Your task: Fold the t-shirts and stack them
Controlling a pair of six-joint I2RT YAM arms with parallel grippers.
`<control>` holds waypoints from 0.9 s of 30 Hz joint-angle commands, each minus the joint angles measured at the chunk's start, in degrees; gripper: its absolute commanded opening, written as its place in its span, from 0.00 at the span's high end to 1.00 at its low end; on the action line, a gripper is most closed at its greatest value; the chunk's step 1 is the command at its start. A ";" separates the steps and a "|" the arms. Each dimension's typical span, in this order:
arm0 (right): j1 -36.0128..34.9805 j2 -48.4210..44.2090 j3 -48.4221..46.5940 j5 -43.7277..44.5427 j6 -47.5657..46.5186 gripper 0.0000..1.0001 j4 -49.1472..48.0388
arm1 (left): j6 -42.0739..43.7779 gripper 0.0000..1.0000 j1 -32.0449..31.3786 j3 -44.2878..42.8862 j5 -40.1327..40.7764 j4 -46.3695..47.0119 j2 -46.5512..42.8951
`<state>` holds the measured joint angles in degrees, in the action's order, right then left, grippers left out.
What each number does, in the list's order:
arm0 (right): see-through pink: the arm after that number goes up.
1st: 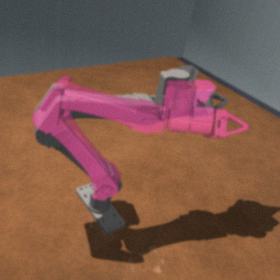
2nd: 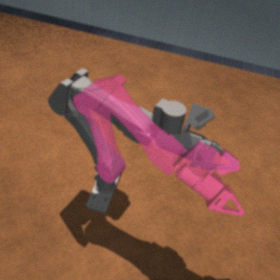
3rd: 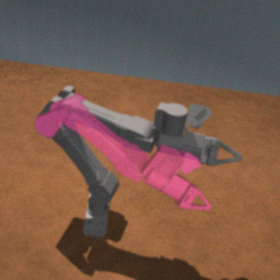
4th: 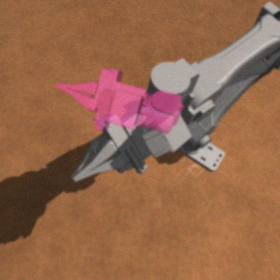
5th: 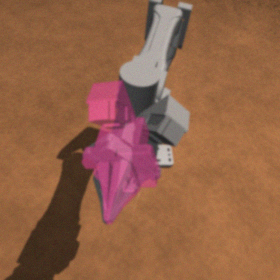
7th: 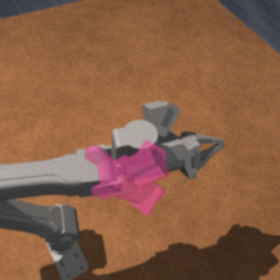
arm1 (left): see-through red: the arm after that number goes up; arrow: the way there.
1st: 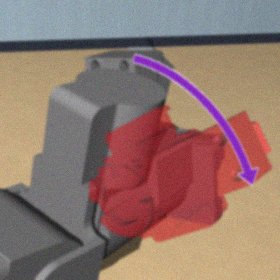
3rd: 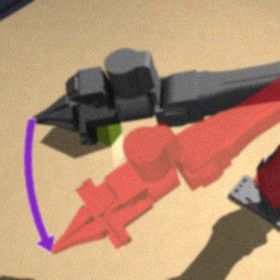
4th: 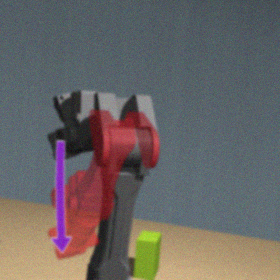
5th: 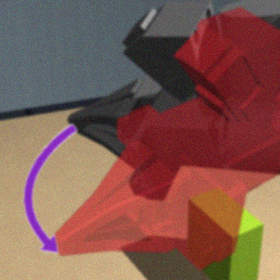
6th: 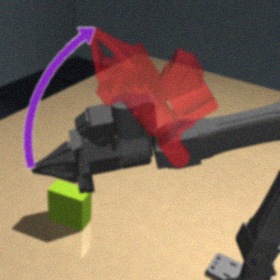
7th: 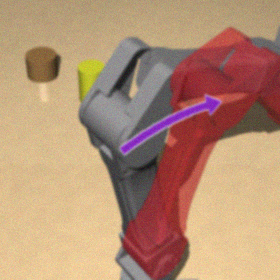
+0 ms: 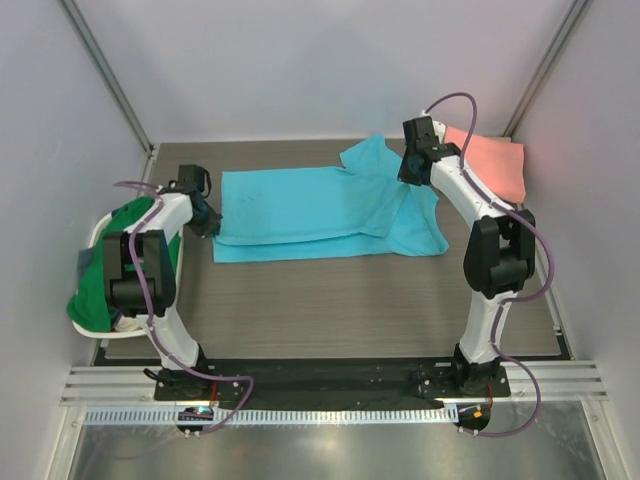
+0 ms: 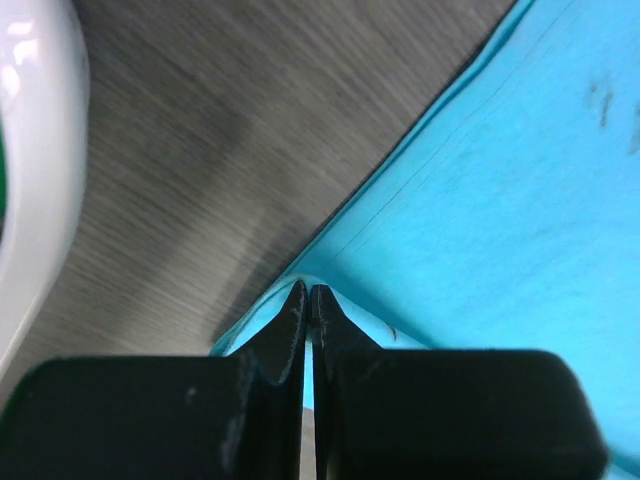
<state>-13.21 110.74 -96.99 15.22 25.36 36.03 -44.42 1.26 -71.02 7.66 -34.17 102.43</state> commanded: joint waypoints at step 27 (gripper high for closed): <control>8.82 1.79 -4.13 -3.88 1.44 0.27 2.24 | 2.77 0.18 0.76 -7.51 -4.23 -6.09 -3.10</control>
<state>-4.73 125.29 -112.29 13.65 25.93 40.73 -41.36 1.61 -84.47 4.40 -40.12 106.10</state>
